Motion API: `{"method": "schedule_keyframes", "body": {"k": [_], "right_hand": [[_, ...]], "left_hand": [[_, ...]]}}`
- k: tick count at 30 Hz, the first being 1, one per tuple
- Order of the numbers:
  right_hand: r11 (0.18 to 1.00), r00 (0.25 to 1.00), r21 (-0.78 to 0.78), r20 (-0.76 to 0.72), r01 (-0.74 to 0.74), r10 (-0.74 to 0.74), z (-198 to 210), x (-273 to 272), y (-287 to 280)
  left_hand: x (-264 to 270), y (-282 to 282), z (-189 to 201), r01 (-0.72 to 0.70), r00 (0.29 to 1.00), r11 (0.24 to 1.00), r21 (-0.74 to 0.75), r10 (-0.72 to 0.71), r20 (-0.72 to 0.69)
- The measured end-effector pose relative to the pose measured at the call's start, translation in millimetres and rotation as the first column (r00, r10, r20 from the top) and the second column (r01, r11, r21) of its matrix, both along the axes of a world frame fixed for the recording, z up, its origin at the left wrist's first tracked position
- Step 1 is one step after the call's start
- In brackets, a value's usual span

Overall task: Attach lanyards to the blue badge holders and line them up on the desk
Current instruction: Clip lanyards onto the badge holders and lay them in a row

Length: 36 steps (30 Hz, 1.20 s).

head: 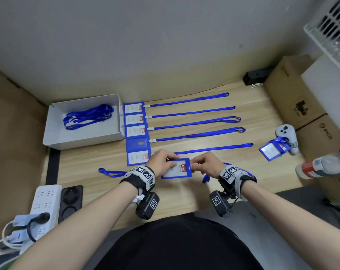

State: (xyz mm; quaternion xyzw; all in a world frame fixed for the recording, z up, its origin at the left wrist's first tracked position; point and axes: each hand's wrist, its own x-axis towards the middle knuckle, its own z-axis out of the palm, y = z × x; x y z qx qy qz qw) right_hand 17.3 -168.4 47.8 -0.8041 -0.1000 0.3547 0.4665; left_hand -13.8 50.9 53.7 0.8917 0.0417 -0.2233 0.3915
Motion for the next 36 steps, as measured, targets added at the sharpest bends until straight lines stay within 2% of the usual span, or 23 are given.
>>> {"method": "schedule_keyframes", "body": {"k": [7, 13, 16, 22, 28, 36], "right_hand": [[0.996, 0.996, -0.016, 0.001, 0.089, -0.089, -4, -3, -3], [0.999, 0.996, 0.015, -0.086, -0.032, 0.033, 1, -2, -1], [0.995, 0.993, -0.011, -0.074, -0.097, 0.096, -1, -1, 4], [0.999, 0.995, 0.047, -0.097, -0.023, 0.027, -6, -3, 21], [0.998, 0.996, 0.030, -0.064, 0.056, -0.054, -12, -2, 40], [0.995, 0.986, -0.072, -0.159, -0.070, 0.058, -35, -10, 69]], "left_hand": [[-9, -2, 6, -0.020, 1.000, 0.990, 0.140, 0.018, 0.017], [-10, -1, 15, -0.022, 1.000, 0.983, 0.184, 0.020, 0.014], [-9, -2, 17, -0.042, 0.999, 0.975, 0.218, 0.035, 0.036], [-9, 1, 17, -0.117, 0.992, 0.960, 0.256, 0.103, 0.066], [-11, 15, 8, -0.188, 0.982, 0.968, 0.167, 0.185, 0.034], [-41, 42, -27, -0.223, 0.958, 0.975, 0.004, 0.220, -0.186]]}}
